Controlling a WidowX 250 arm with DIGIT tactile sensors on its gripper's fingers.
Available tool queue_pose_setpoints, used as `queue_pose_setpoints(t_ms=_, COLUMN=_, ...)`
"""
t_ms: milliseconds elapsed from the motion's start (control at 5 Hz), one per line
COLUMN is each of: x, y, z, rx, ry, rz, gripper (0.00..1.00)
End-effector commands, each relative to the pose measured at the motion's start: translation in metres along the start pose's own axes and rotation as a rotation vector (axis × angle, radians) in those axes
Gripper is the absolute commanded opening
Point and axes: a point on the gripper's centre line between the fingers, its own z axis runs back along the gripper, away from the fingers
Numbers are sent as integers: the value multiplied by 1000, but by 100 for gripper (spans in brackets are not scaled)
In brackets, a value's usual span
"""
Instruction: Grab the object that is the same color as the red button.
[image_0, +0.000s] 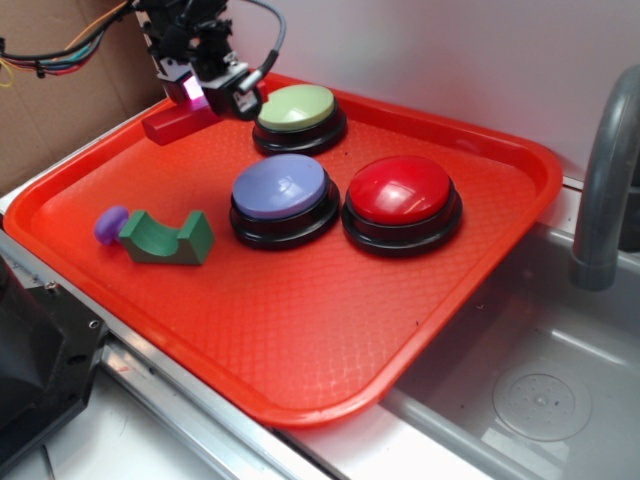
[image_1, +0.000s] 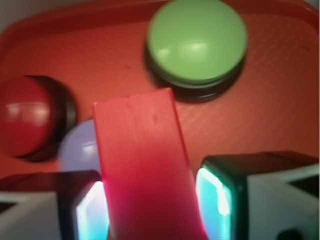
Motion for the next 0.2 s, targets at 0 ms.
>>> queue_pose_setpoints(t_ms=0, x=7, y=-26, z=7, rx=4, ry=-91, rz=68, gripper=0)
